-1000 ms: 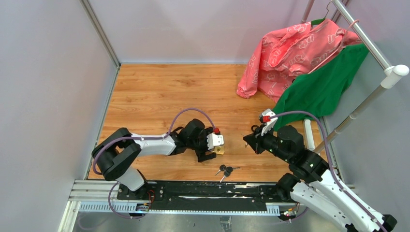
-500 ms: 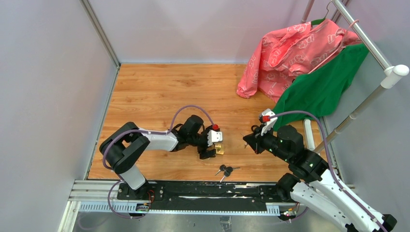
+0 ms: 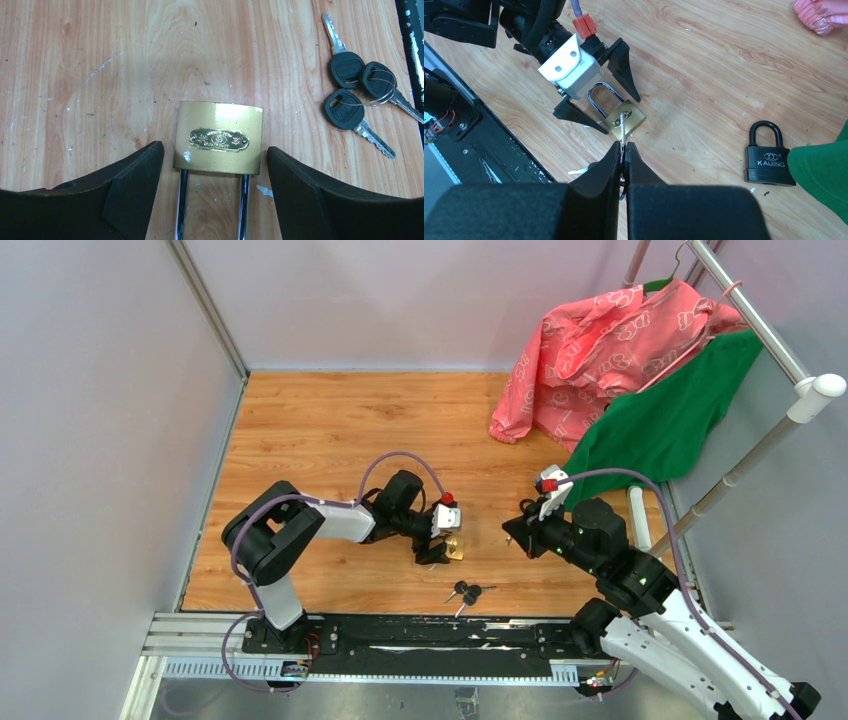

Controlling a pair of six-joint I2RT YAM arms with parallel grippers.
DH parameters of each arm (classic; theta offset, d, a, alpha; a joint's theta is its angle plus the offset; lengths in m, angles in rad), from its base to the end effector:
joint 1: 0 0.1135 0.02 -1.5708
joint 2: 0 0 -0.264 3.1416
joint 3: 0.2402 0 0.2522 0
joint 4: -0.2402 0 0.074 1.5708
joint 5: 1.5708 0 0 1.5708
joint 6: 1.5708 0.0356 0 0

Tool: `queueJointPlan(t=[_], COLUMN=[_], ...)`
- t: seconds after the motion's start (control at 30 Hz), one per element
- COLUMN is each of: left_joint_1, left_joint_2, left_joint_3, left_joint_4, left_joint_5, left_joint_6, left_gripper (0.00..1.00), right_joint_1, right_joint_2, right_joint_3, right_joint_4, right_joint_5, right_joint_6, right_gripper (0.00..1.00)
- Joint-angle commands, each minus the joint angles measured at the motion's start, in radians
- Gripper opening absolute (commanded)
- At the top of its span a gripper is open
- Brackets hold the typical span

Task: Unlock with the key

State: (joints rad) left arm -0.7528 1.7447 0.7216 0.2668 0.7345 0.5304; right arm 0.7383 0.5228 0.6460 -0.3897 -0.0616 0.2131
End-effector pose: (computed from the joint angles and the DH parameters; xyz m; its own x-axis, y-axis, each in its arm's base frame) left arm 0.2154 -0.2345 0.1267 0.0047 0.5101 -0.8601 0.9979 -0.0577 -0.0288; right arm 0.0966 0.0909 0.3061 -0.3417 -0.0256 -0.9394 -0.6583 0.7199 0.2199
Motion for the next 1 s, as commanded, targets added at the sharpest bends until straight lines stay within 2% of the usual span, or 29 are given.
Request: queueJointPlan(t=[0.0, 0.13, 0.27, 0.33, 0.47, 0.6, 0.77, 0.97], left_joint_1=[0.006, 0.006, 0.006, 0.007, 0.006, 0.006, 0.002, -0.063], left_joint_2=[0.033, 0.049, 0.072, 0.088, 0.077, -0.007, -0.13, -0.279], left_joint_3=[0.002, -0.012, -0.012, -0.001, 0.015, 0.014, -0.007, 0.003], left_joint_4=[-0.034, -0.033, -0.034, -0.034, -0.04, -0.05, -0.056, -0.057], left_joint_5=[0.001, -0.053, -0.043, -0.038, -0.024, -0.018, -0.027, -0.127], left_joint_6=[0.029, 0.025, 0.022, 0.013, -0.001, -0.016, -0.06, -0.126], left_gripper=[0.78, 0.71, 0.66, 0.59, 0.25, 0.01, 0.0, 0.0], right_joint_1=[-0.013, -0.013, -0.013, -0.013, -0.013, -0.014, -0.013, -0.013], right_joint_2=[0.004, 0.009, 0.02, 0.02, 0.019, 0.023, 0.027, 0.039], right_joint_3=[0.019, 0.015, 0.015, 0.014, 0.013, 0.019, 0.029, 0.031], right_joint_4=[0.004, 0.008, 0.014, 0.015, 0.015, 0.012, 0.011, 0.006], right_joint_5=[-0.011, -0.007, -0.008, -0.009, -0.004, 0.002, 0.005, -0.006], right_joint_6=[-0.009, -0.01, -0.006, -0.003, -0.002, -0.006, -0.011, -0.014], right_gripper=[0.0, 0.0, 0.0, 0.0, 0.0, 0.0, 0.0, 0.0])
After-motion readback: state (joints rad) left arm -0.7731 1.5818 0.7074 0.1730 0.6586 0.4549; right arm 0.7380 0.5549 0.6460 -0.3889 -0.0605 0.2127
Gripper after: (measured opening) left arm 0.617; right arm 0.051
